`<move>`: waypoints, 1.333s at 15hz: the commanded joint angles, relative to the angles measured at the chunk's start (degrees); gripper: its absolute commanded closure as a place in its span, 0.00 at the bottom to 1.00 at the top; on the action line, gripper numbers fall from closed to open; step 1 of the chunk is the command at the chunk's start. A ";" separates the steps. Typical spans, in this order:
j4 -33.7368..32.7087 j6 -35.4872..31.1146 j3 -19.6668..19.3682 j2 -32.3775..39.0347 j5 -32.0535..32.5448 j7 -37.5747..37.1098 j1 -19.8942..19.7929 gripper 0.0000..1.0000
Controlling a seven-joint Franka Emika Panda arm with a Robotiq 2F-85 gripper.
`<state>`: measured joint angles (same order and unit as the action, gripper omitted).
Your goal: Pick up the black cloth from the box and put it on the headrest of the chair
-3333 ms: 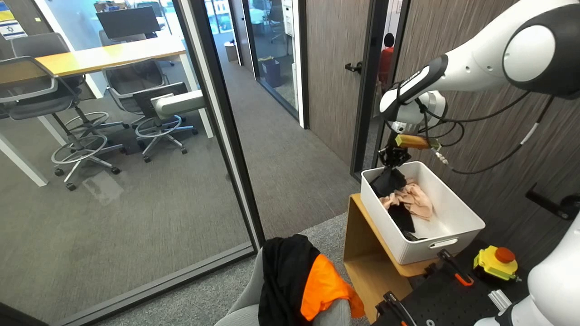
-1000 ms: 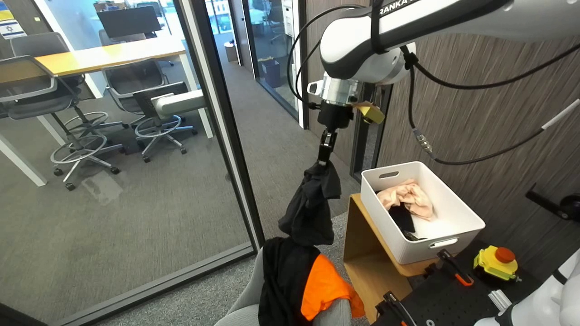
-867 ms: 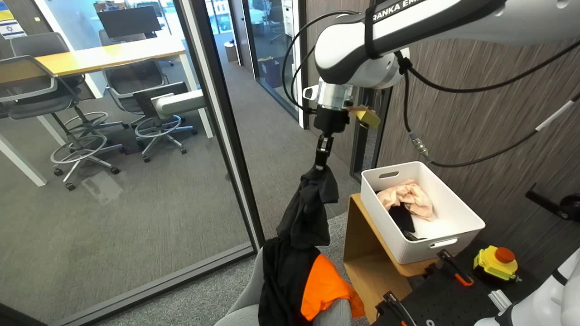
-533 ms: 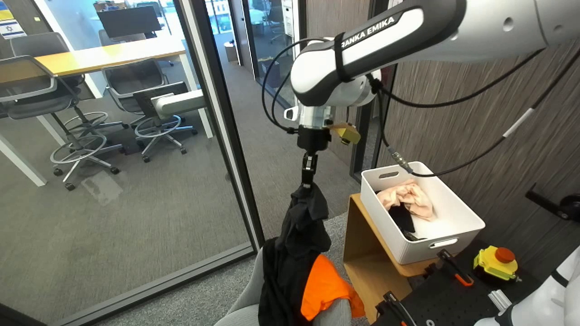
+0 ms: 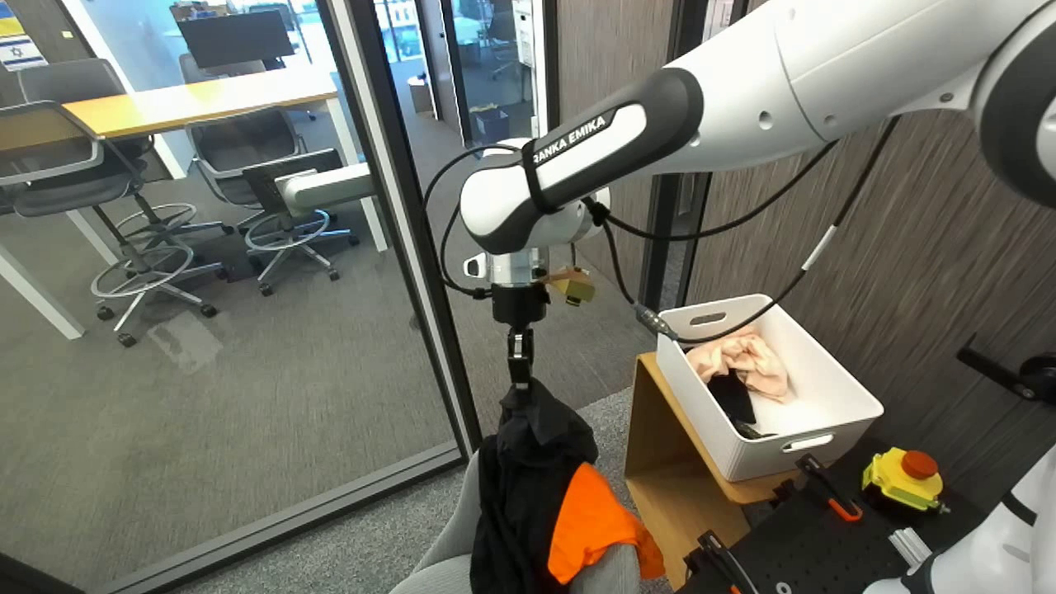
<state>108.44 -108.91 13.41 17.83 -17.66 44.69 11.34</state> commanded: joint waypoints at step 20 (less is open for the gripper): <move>-21.73 6.64 5.27 27.33 9.78 -18.54 7.89 0.96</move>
<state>92.72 -105.82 17.83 41.80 -9.33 28.78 18.99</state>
